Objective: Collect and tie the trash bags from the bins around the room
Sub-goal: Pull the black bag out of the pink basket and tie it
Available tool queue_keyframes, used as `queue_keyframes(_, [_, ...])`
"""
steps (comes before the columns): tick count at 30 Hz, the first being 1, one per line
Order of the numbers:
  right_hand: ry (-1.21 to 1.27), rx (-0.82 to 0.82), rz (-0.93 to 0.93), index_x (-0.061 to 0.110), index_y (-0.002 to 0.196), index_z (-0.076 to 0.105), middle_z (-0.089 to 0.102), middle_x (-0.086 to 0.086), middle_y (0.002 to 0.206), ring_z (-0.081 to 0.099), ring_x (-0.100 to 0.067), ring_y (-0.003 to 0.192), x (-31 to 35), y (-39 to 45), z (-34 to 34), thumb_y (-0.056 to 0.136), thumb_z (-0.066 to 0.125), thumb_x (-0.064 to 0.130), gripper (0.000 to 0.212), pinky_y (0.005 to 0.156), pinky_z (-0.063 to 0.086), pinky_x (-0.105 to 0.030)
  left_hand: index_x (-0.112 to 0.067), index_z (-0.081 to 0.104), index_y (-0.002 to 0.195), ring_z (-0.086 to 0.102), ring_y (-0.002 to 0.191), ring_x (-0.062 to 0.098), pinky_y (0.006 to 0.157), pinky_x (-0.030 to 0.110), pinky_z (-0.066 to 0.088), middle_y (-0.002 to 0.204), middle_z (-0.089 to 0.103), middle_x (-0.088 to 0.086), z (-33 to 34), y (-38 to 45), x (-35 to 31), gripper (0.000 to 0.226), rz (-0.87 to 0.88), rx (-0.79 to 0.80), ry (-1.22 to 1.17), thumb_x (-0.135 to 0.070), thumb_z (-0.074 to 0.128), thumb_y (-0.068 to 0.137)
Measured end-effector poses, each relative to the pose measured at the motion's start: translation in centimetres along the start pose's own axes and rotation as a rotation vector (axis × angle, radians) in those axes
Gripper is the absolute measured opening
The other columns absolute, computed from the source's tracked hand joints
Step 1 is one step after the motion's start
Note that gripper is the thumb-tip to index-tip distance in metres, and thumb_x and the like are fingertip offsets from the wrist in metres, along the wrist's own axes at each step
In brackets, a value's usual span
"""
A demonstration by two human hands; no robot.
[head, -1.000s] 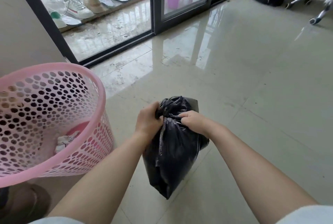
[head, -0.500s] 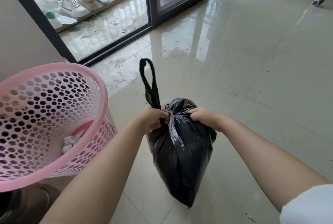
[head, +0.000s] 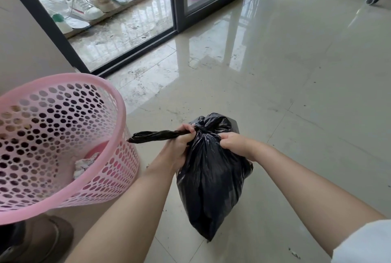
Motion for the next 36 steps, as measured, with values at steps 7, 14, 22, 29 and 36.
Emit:
queue_keyframes(7, [-0.264, 0.196, 0.095, 0.007, 0.129, 0.050, 0.058, -0.007, 0.113, 0.054, -0.020, 0.100, 0.4, -2.0, -4.0, 0.091, 0.048, 0.011, 0.038, 0.079, 0.049, -0.024, -0.009, 0.044, 0.063, 0.057, 0.079, 0.013, 0.082, 0.027, 0.045, 0.084, 0.060, 0.002, 0.0, -0.2, -1.0, 0.038, 0.146, -0.038, 0.331, 0.023, 0.045, 0.083])
queue_keyframes(14, [-0.120, -0.125, -0.180, 0.006, 0.126, 0.053, 0.059, -0.008, 0.121, 0.051, -0.014, 0.097, 3.0, -1.1, -3.6, 0.089, 0.049, 0.003, 0.037, 0.081, 0.045, -0.020, -0.015, 0.043, 0.064, 0.058, 0.074, 0.013, 0.094, 0.039, 0.045, 0.074, 0.062, 0.002, -0.2, -0.6, -0.5, 0.040, 0.260, -0.149, 0.481, 0.020, 0.056, 0.079])
queue_keyframes(22, [-0.167, -0.016, -0.135, 0.007, 0.114, 0.062, 0.057, 0.008, 0.079, 0.049, -0.004, 0.064, 3.0, -0.9, -2.1, 0.086, 0.055, 0.002, 0.029, 0.059, 0.042, -0.015, -0.018, 0.045, 0.062, 0.055, 0.068, 0.014, 0.081, 0.033, 0.047, 0.069, 0.060, -0.001, 0.5, -0.7, -0.1, 0.039, 0.291, -0.143, 0.508, 0.015, 0.061, 0.077])
queue_keyframes(29, [-0.308, -0.032, -0.109, 0.018, 0.072, 0.054, 0.050, 0.004, 0.069, 0.047, -0.013, 0.066, 3.6, -1.9, -2.9, 0.081, 0.046, 0.000, 0.023, 0.058, 0.039, -0.019, -0.015, 0.060, 0.065, 0.058, 0.071, 0.014, 0.075, 0.027, 0.047, 0.075, 0.063, 0.006, 0.8, -0.5, -1.5, 0.024, 0.203, 0.101, 0.551, 0.004, 0.064, 0.079])
queue_keyframes(36, [-0.691, -0.196, -0.291, -0.005, 0.101, 0.059, 0.059, -0.016, 0.100, 0.053, -0.029, 0.094, 4.9, -3.2, -3.3, 0.084, 0.043, 0.002, 0.024, 0.082, 0.044, -0.035, -0.018, 0.057, 0.073, 0.055, 0.068, 0.004, 0.065, 0.012, 0.047, 0.070, 0.059, -0.005, 1.4, -1.1, -2.4, 0.024, 0.101, 0.106, 0.521, -0.004, 0.052, 0.092])
Point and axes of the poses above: each hand's wrist, its own y-axis towards the middle knuckle, its own z-axis out of the palm, x = y × z, the point moved 2 cm from there along y, towards the middle knuckle
